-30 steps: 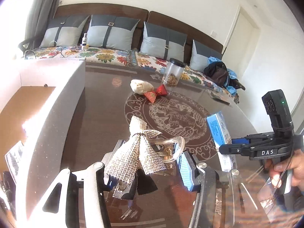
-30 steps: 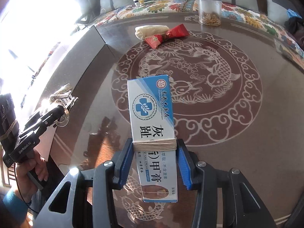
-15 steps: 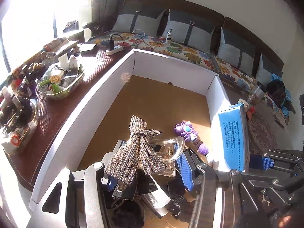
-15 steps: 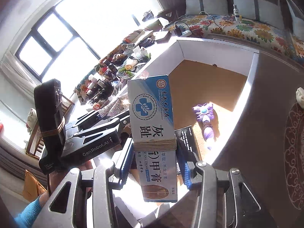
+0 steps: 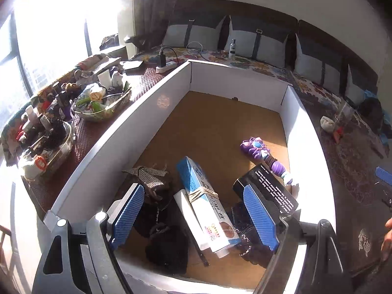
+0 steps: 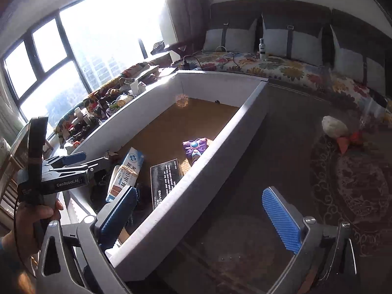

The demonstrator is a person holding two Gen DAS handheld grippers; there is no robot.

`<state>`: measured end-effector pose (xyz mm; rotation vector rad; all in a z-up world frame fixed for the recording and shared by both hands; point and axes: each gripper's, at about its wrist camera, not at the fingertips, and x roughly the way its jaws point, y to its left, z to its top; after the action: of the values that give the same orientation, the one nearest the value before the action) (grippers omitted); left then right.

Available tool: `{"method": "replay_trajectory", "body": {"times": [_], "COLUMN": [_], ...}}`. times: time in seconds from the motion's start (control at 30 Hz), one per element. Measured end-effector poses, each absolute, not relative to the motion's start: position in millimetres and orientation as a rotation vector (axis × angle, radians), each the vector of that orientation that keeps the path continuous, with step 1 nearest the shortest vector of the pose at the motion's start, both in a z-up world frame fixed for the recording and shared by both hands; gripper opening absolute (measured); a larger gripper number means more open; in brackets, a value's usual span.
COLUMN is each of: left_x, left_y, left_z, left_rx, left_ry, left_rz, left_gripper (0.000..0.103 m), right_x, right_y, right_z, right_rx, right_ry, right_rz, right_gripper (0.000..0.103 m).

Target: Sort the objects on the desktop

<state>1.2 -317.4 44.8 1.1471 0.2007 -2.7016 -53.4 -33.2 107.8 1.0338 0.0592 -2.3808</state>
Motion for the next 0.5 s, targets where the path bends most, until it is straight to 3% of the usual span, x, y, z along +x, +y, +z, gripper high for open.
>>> {"method": "replay_trajectory", "body": {"times": [0.2,0.27,0.3,0.33,0.5], "left_x": [12,11,9,7,-23], "left_y": [-225,-182,-161,-140,-39], "left_z": [96,107,110,110,68], "left_rx": [0.967,0.946,0.947,0.957,1.183], "left_ry": [0.203,0.197,0.197,0.201,0.163], "left_rz": [-2.942,-3.034,-3.072,-3.104,-3.187], "left_gripper": [0.083,0.088,0.096,0.102,0.102], "right_x": [-63,-70,-70,-70,-74], "right_y": [116,158,181,199,257], "right_z": [46,26,21,15,4], "right_rx": [1.166,1.248,1.263,1.263,1.271], "right_ry": [0.206,0.218,0.214,0.220,0.211], "right_rz": [-2.632,-2.694,-2.727,-2.767,-2.865], "right_gripper": [0.103,0.103,0.103,0.103,0.103]}}
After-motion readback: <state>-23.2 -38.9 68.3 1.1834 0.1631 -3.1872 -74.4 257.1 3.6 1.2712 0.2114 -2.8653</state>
